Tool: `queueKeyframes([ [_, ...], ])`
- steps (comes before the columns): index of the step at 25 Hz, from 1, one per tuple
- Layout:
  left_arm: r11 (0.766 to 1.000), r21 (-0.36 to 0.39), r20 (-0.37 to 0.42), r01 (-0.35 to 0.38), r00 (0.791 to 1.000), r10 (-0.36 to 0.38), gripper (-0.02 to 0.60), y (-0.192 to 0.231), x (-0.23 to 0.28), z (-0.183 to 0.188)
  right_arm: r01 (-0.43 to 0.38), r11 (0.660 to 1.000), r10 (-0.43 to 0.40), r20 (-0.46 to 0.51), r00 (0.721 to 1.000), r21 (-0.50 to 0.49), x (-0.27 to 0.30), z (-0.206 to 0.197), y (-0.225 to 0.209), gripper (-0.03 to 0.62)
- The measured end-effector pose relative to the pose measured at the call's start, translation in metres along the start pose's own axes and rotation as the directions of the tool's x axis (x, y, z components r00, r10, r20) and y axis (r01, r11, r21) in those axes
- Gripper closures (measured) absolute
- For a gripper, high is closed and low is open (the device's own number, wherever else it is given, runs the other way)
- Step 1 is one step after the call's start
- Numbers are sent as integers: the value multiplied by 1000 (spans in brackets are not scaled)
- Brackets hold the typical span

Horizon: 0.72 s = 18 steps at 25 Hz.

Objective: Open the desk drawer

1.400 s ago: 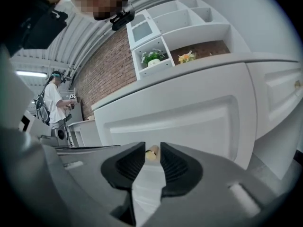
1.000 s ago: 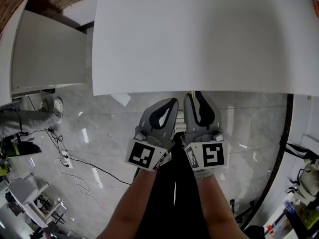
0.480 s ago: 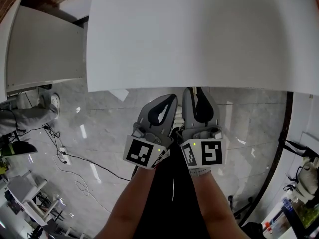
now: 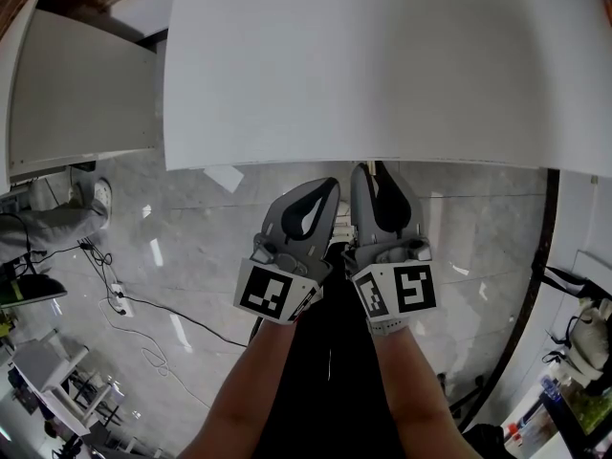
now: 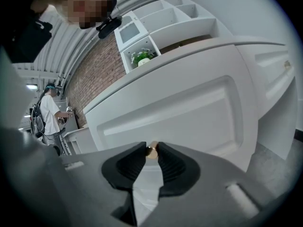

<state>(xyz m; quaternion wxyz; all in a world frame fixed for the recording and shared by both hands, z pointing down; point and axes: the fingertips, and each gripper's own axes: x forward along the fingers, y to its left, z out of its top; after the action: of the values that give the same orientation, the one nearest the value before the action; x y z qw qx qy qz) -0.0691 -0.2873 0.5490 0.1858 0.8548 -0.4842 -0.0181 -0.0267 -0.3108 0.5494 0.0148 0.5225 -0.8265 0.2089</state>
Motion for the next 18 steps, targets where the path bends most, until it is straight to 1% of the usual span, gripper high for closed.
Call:
queueKeyframes([
  [18, 999, 11, 12, 32, 999, -32, 580, -13, -7, 2, -23, 1000, 23, -11, 1000, -19, -25, -9, 10, 517],
])
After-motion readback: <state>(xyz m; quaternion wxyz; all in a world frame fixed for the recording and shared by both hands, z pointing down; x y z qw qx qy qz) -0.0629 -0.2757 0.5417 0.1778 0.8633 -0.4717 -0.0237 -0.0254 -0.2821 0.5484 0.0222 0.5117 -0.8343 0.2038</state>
